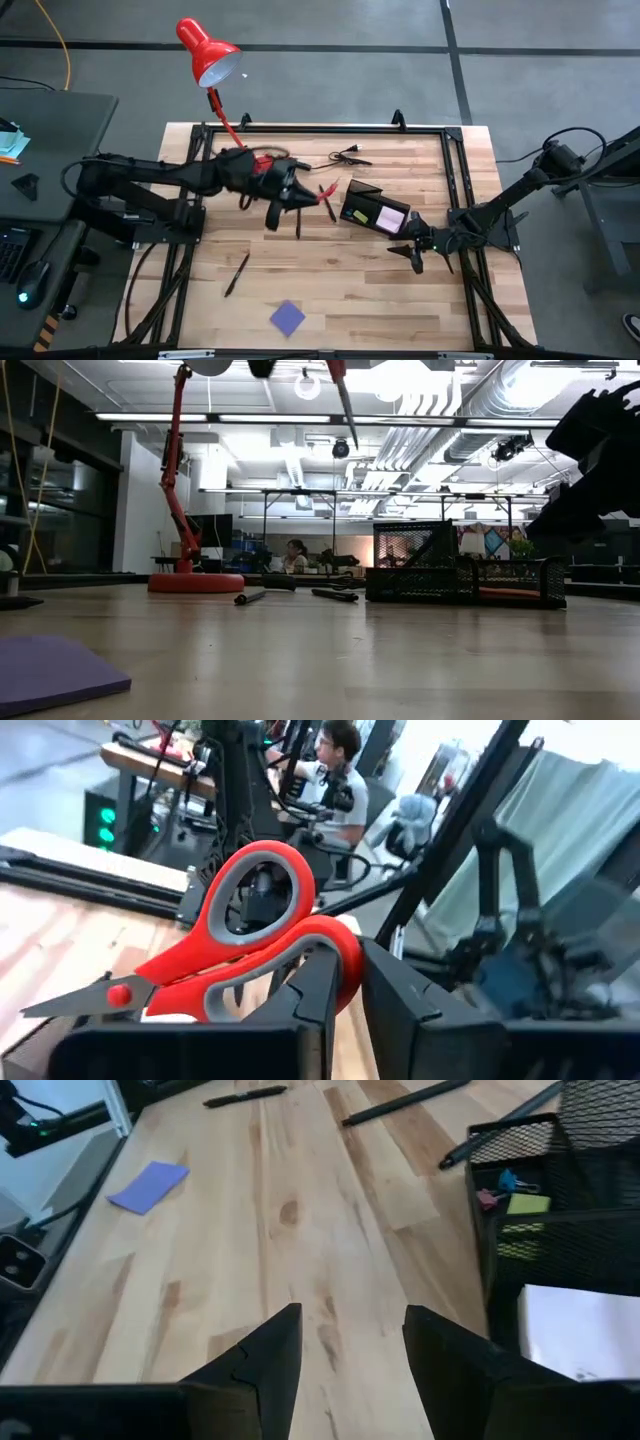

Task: Pick and place office supplies into organizer
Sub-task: Put the red scissors into the desk organizer

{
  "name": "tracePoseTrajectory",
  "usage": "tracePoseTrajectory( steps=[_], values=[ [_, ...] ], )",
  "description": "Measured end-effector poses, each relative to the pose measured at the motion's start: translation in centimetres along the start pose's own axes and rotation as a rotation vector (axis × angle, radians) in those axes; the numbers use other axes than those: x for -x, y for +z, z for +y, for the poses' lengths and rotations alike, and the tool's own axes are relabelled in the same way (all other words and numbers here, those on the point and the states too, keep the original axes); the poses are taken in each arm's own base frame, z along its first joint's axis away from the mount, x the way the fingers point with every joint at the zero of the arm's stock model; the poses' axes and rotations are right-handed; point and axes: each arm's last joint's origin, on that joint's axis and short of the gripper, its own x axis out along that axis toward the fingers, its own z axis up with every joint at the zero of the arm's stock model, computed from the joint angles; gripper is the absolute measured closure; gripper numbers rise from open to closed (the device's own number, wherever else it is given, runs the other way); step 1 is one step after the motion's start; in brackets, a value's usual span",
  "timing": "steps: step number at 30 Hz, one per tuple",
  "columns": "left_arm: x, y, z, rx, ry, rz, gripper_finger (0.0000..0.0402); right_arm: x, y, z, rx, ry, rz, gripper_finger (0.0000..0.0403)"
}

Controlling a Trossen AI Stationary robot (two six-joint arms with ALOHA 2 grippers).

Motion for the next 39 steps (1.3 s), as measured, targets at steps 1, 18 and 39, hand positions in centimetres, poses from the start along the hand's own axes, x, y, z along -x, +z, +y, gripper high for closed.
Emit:
tracePoseTrajectory(
  steps=[1, 18, 39],
  values=[
    [-0.2, 0.1, 0.6, 0.025, -0.006, -0.004, 0.0371, 0.0, 0.0, 0.0, -0.001, 0.007, 0.003, 0.0235],
    [-5.2, -2.5, 7.4, 0.228, -0.087, 0.03, 0.0371, 0.0, -0.1, 0.0, 0.005, 0.005, 0.017, 0.0243],
    [-7.3, -4.3, 14.1, 0.391, -0.061, 0.017, 0.037, 0.0, -0.1, 0.0, 0.006, 0.005, 0.017, 0.0234]
  ],
)
